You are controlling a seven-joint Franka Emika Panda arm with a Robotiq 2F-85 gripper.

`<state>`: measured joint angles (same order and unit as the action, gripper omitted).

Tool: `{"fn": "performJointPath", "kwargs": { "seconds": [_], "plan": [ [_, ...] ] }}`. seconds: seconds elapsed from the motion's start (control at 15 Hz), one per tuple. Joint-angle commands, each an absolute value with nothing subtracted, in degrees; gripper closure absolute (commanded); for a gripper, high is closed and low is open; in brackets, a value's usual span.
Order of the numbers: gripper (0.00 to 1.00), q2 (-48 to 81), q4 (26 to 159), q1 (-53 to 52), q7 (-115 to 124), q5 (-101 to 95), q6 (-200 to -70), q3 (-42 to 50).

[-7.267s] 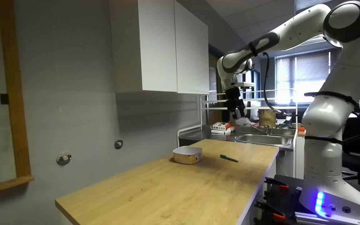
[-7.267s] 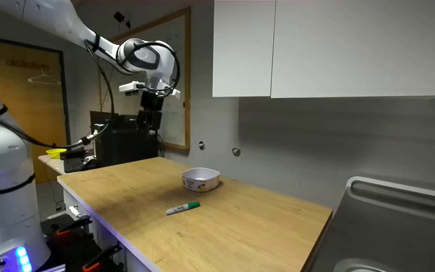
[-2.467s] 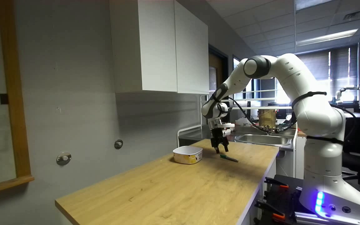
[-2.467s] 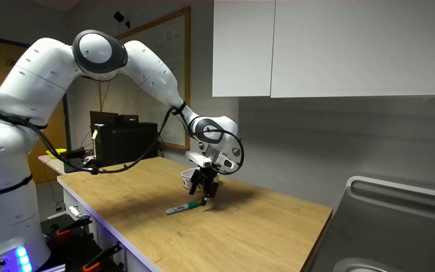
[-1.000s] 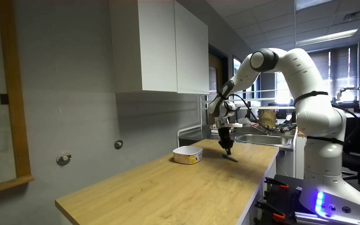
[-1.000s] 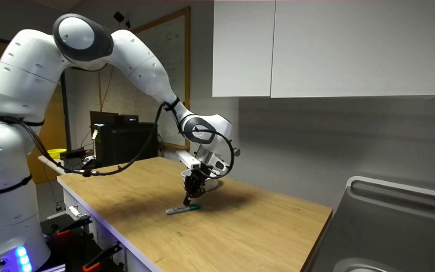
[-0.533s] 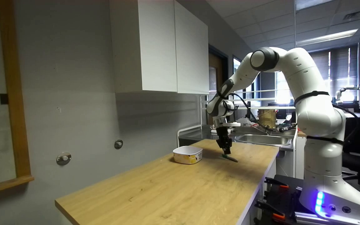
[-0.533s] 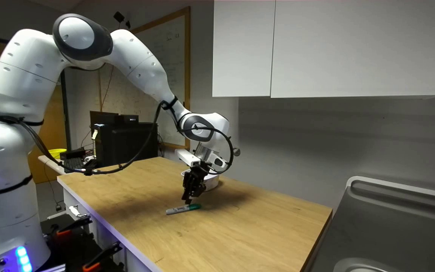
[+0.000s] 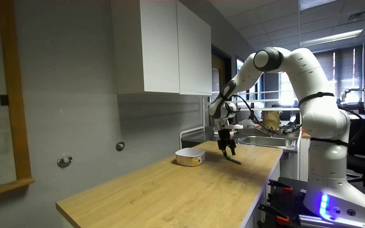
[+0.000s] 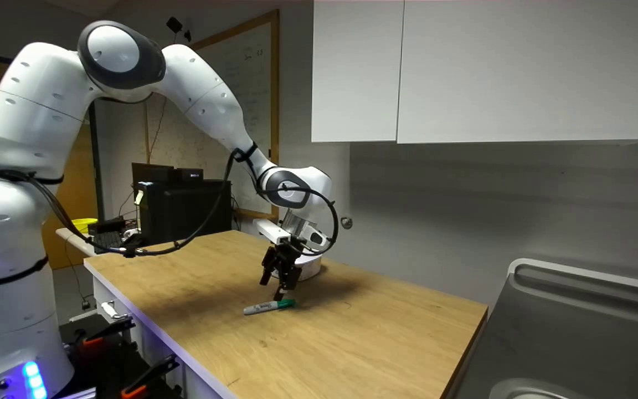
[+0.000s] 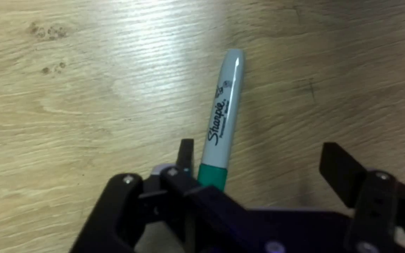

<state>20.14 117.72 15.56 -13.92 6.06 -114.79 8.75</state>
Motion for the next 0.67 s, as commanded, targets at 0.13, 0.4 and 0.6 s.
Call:
{"fn": "performJointPath", "kwargs": {
  "seconds": [0.13, 0.4, 0.6],
  "plan": [
    [0.0, 20.7, 120.0, 15.8, -13.6, 5.8, -117.2, 9.5],
    [0.0, 21.0, 121.8, 15.9, -13.6, 5.8, -118.6, 9.5],
    [0.27, 21.0, 122.7, 15.8, -13.5, 5.6, -119.2, 9.5]
  ]
}}
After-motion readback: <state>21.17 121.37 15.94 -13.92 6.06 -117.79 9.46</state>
